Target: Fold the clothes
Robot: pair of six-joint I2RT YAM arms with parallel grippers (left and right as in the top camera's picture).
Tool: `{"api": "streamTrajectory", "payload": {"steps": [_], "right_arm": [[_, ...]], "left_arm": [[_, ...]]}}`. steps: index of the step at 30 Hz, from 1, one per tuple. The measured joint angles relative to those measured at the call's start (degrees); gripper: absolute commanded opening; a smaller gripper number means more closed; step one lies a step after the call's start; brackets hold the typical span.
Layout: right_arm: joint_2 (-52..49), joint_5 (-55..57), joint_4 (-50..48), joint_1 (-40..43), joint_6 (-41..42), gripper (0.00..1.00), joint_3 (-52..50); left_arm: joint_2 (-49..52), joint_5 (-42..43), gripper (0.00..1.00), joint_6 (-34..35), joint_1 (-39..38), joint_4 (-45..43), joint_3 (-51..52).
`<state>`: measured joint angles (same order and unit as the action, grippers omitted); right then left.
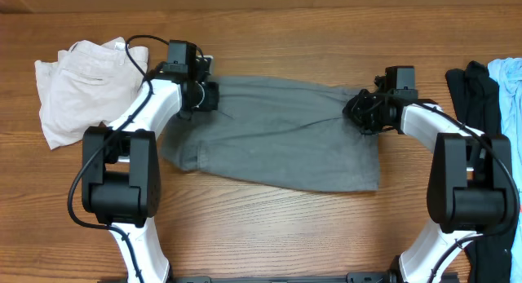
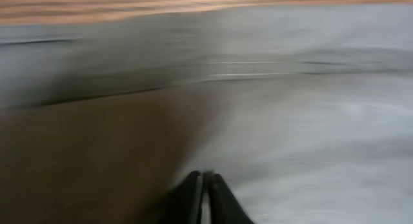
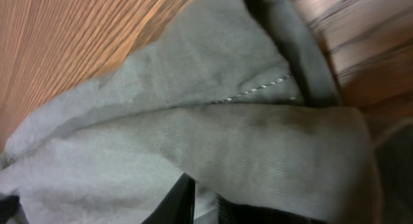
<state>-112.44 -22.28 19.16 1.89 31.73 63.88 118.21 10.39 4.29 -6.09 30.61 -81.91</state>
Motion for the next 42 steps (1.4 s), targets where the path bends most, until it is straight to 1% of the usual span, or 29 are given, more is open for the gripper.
{"api": "streamTrajectory", "payload": {"steps": [3,5,6,7,8,10,13,14,15,17,18,19,21,24,25,28,29,30,31,32,33,34,35,37,39,42], "right_arm": [[0.0,-0.2,2.2,1.5,-0.7,0.19,0.5],[0.4,-0.4,4.5,3.1,-1.2,0.39,0.7],[0.8,-0.9,5.8,4.1,-1.4,0.48,1.0],[1.3,-1.2,7.5,5.1,-1.8,0.56,1.4],[1.9,-1.9,9.5,6.5,-2.6,0.61,1.6],[2.8,-5.4,12.2,9.6,-4.7,0.68,1.7],[4.2,-10.2,14.2,12.3,-6.6,0.68,1.7],[5.3,-11.9,14.8,12.7,-7.4,0.68,1.7],[6.8,-13.0,15.1,12.7,-8.0,0.68,1.7],[10.7,-14.9,16.5,12.0,-9.0,0.68,1.7],[13.3,-15.8,17.7,11.3,-9.6,0.68,1.7],[15.4,-16.4,18.8,10.5,-10.0,0.68,1.8],[18.9,-17.4,21.4,8.4,-11.0,0.7,2.1],[21.2,-17.7,26.0,4.7,-12.5,0.73,2.7],[21.2,-17.2,27.6,3.6,-12.7,0.72,2.7],[20.9,-13.1,32.6,0.1,-13.4,0.64,2.6],[20.9,-11.4,33.7,-1.1,-13.5,0.6,2.4],[20.9,-10.2,34.2,-1.8,-13.8,0.58,2.2],[20.9,-9.1,34.6,-2.6,-13.9,0.53,1.8],[20.9,-8.2,34.8,-3.3,-14.0,0.47,1.2],[20.9,-7.4,34.9,-3.8,-14.1,0.38,0.6],[20.9,-6.8,35.1,-4.2,-13.9,0.24,-0.2],[20.9,-6.4,35.1,-4.4,-13.9,0.16,-0.8],[20.9,-5.5,34.9,-4.7,-13.8,0.06,-2.3],[20.9,-4.7,34.4,-4.7,-13.5,0.04,-3.8],[20.8,-2.8,33.6,-4.7,-12.2,0.04,-6.4]], "left_arm": [[0.0,-1.7,0.05,0.1,2.1,0.9,-0.3],[0.0,-2.7,0.04,0.2,3.8,2.9,-0.9],[0.0,-3.0,0.06,0.2,4.6,4.5,-1.6],[0.0,-3.0,0.19,0.2,5.6,6.5,-2.5],[0.0,-2.9,0.27,0.0,6.3,8.2,-3.4],[0.0,-2.3,0.3,0.2,8.0,12.9,-6.8],[-0.1,-0.6,0.33,0.2,8.7,16.5,-11.1],[-0.3,0.3,0.37,0.0,8.7,17.9,-12.6],[-0.9,1.5,0.43,-0.2,8.6,19.0,-13.8],[-2.7,3.6,0.63,-0.3,8.0,21.2,-15.2],[-3.8,4.3,0.8,-0.3,7.6,22.5,-15.5],[-4.8,4.9,0.87,-0.2,7.2,24.1,-15.8],[-6.3,6.2,0.94,0.3,6.6,27.7,-16.3],[-6.5,8.4,1.0,0.2,6.1,30.9,-16.1],[-6.2,9.0,1.0,-0.1,6.1,31.1,-15.8],[-4.0,10.9,1.0,-0.7,6.1,31.1,-14.5],[-2.9,11.2,1.0,-1.0,6.2,30.7,-14.1],[-1.7,11.5,1.0,-1.3,6.2,30.1,-13.8],[0.0,11.7,1.0,-1.4,6.2,29.2,-13.4],[1.5,11.9,1.0,-1.4,6.2,28.2,-13.2],[3.3,12.0,1.0,-1.5,6.3,27.2,-13.1],[4.9,12.2,1.0,-1.5,6.3,26.3,-12.9],[6.2,12.2,1.0,-1.5,6.4,25.9,-12.8],[8.1,13.1,1.0,-1.4,6.6,25.4,-12.8],[8.2,14.0,1.0,-1.8,6.7,24.5,-12.9],[8.7,16.5,1.0,-2.8,7.1,24.5,-13.2]]}}
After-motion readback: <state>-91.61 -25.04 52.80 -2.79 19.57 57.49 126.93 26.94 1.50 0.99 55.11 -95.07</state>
